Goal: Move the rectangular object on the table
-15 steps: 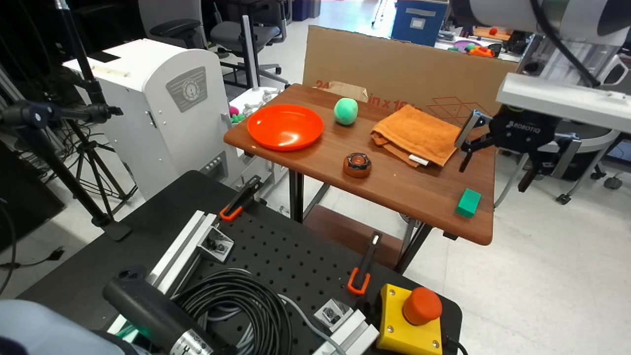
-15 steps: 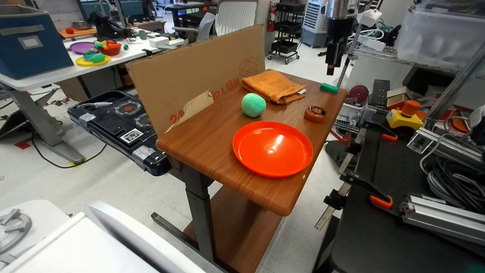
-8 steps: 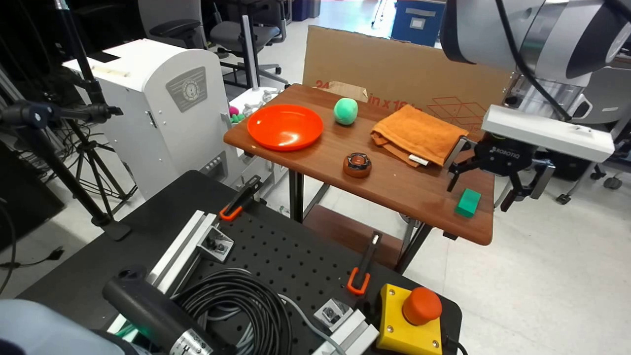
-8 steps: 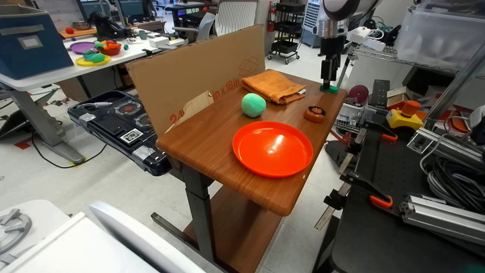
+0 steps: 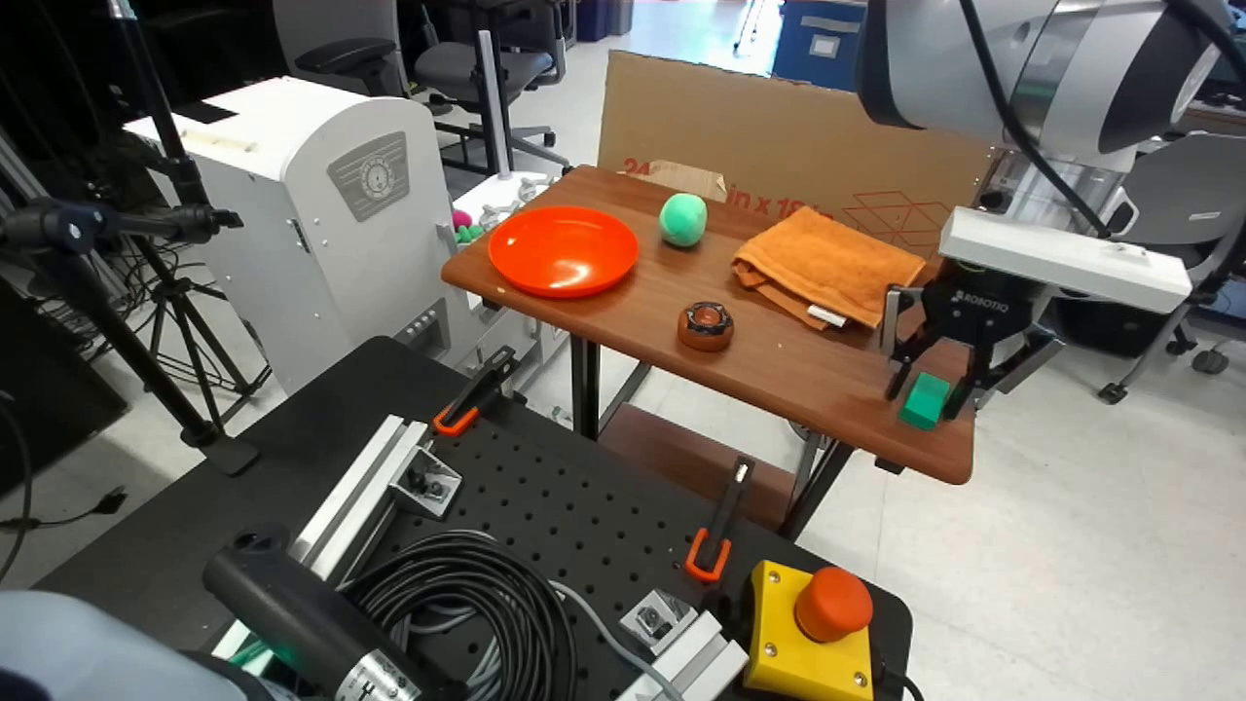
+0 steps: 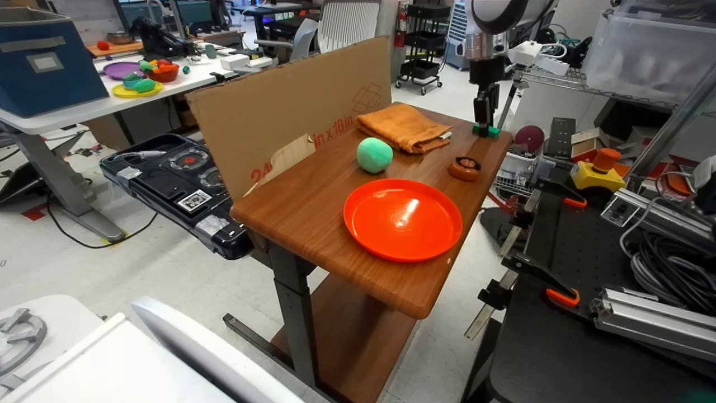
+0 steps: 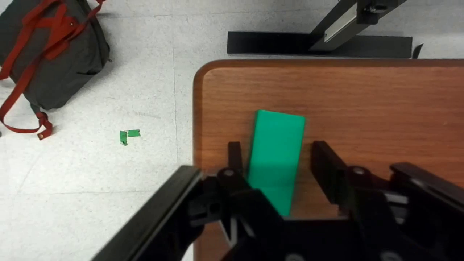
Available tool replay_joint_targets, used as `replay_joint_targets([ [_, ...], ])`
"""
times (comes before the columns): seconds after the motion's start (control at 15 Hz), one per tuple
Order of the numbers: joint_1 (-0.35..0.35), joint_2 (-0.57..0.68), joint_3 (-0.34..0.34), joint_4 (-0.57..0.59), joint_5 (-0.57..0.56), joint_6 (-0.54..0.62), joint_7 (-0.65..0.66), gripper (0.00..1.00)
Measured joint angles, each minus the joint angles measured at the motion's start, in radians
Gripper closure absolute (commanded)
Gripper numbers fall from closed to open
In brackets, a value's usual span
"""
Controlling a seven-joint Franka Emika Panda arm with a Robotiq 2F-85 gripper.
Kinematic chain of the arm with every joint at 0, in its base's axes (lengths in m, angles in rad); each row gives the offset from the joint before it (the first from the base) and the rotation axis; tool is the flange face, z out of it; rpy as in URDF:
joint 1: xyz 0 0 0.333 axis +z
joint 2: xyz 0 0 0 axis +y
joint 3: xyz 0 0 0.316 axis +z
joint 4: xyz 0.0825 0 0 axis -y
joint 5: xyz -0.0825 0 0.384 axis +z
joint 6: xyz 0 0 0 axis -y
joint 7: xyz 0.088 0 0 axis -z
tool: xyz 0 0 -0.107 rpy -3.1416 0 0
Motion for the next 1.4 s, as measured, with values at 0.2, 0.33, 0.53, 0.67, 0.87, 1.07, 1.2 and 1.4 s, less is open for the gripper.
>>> replay_joint_targets([
  [0.2, 0.0, 0.0, 0.003, 0.008, -0.002, -0.02, 0.0, 0.92],
  [0.33, 0.0, -0.001, 0.006, 0.007, -0.002, -0.025, -0.001, 0.92],
  [0.53, 0.0, -0.015, 0.023, -0.01, -0.002, -0.025, -0.018, 0.92],
  [0.67, 0.002, -0.041, 0.043, -0.042, -0.003, -0.024, -0.028, 0.92],
  [0.87, 0.017, -0.086, 0.067, -0.1, -0.007, -0.017, -0.031, 0.92],
  [1.07, 0.043, -0.115, 0.085, -0.143, -0.016, -0.011, -0.031, 0.92],
  [1.2, 0.059, -0.117, 0.094, -0.151, -0.017, -0.011, -0.028, 0.92],
  [1.4, 0.078, -0.116, 0.108, -0.151, -0.017, -0.011, -0.02, 0.42],
])
